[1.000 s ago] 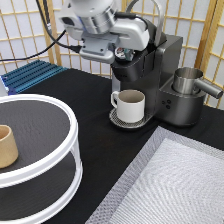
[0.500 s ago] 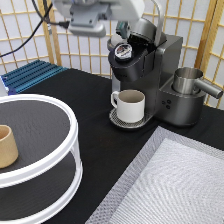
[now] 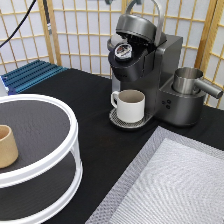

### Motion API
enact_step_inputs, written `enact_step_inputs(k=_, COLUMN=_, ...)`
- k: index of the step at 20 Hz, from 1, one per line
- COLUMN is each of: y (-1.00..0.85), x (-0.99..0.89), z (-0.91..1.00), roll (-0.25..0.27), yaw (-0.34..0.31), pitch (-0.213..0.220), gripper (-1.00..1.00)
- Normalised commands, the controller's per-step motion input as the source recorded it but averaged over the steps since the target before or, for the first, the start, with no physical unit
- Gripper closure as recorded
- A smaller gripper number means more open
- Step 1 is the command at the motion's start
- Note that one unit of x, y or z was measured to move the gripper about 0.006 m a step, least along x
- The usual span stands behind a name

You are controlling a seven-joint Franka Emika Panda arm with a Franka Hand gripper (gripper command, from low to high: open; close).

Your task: Make coffee

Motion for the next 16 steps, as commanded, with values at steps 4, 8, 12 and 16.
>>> enact_step_inputs(k=4, y=0.36, x=0.20, z=0.05, roll=-0.252, yaw=-0.112, pitch=0.112, gripper=-1.00)
enact_step_inputs(k=8, y=0.39, x=0.17, z=-0.06, roll=-0.297, yaw=-0.100, pitch=0.106, gripper=-1.00)
enact_step_inputs(k=12, y=0.33, x=0.16, z=0.00, roll=-0.299, yaw=-0.040, pitch=0.050, gripper=-1.00)
enact_step_inputs(k=16, y=0.06, x=0.16, z=0.01, roll=-0.202, yaw=0.017, pitch=0.010, gripper=-1.00)
